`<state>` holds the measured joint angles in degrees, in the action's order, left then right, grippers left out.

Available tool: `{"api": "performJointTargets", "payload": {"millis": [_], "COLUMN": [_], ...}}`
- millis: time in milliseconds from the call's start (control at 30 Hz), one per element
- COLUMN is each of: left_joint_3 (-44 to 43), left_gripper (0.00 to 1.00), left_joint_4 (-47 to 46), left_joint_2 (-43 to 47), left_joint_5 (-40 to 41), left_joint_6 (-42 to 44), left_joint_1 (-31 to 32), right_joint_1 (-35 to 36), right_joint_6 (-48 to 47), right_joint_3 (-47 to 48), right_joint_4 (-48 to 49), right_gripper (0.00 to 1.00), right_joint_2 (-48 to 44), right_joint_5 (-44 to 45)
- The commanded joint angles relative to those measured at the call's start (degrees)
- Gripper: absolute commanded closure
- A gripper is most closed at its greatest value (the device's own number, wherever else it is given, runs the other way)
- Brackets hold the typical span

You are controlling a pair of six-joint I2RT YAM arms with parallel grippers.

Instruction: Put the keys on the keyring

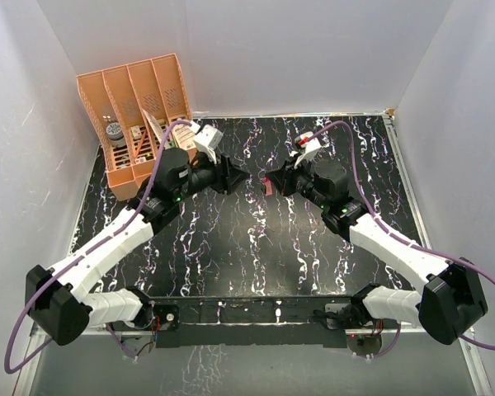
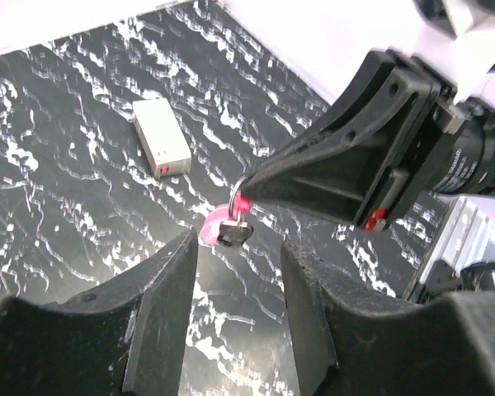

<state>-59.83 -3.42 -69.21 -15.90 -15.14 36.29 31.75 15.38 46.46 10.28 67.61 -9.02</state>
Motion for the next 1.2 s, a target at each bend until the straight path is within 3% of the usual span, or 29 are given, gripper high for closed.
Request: {"api": "performJointTargets", "payload": {"millis": [0, 333, 1167], "left_joint_3": [5.36, 9.66, 13.65], "left_gripper": [0.56, 0.57, 0.72], "left_joint_4": [-19.24, -29.48, -36.07], "left_joint_2": [1.14, -1.83, -3.60], "left_joint_5": [2.20, 2.99, -1.53], "left_joint_6": [-4.64, -5.62, -6.22], "left_joint_1": [0.01, 0.01, 0.01], "right_joint_1": [-0.35, -0.32, -0.33], "right_joint_6": [3.81, 8.22, 10.98], "right_joint_3": [1.38, 3.18, 5.51], "right_joint_4": [5.67, 6.51, 7.66], "right_gripper": [1.00, 1.00, 1.00], "right_joint_2": [-0.33, 0.85, 1.36], "right_joint_5": [-1.17, -3.16, -4.64]}}
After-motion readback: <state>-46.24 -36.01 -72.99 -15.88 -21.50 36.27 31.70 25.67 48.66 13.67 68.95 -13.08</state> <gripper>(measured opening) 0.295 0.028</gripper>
